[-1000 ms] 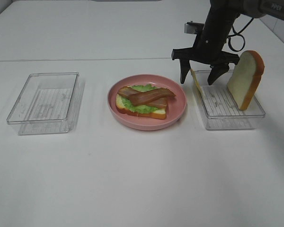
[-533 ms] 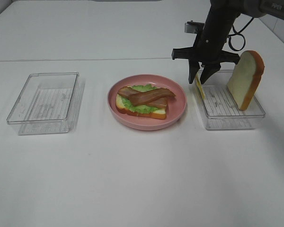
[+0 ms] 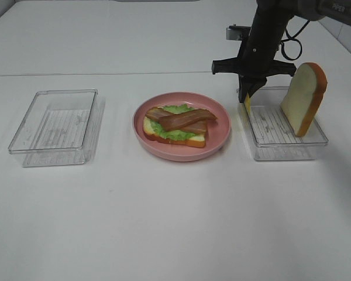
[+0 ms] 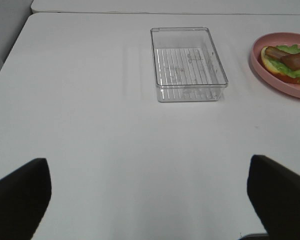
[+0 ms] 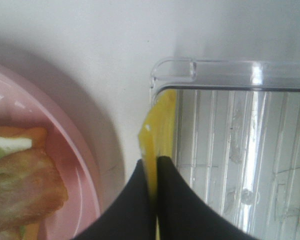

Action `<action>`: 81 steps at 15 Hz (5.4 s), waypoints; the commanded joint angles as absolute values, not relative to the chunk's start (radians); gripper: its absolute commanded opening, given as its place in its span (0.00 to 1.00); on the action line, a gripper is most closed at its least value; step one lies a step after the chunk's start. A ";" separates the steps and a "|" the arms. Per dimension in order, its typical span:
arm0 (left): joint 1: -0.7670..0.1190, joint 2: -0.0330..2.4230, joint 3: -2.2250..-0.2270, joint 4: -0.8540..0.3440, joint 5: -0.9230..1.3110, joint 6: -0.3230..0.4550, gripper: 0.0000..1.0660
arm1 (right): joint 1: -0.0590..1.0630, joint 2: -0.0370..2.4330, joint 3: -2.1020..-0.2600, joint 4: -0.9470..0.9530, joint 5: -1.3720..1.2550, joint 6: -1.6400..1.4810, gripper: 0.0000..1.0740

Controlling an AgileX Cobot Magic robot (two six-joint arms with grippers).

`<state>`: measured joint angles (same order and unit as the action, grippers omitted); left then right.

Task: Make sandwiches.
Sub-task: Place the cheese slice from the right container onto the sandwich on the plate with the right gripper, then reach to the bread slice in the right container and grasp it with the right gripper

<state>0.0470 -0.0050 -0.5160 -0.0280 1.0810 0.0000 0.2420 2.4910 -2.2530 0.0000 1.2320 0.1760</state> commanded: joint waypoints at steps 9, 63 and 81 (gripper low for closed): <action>0.049 -0.022 -0.516 -0.036 1.070 -0.008 0.94 | 0.235 2.432 -2.290 0.000 1.334 0.184 0.00; 0.049 -0.022 -0.516 -0.036 1.070 -0.008 0.94 | 0.338 2.118 -1.892 0.384 1.070 -0.091 0.74; 0.049 -0.022 -0.516 -0.036 1.070 -0.008 0.94 | 0.024 2.291 -2.122 0.000 1.334 0.048 0.74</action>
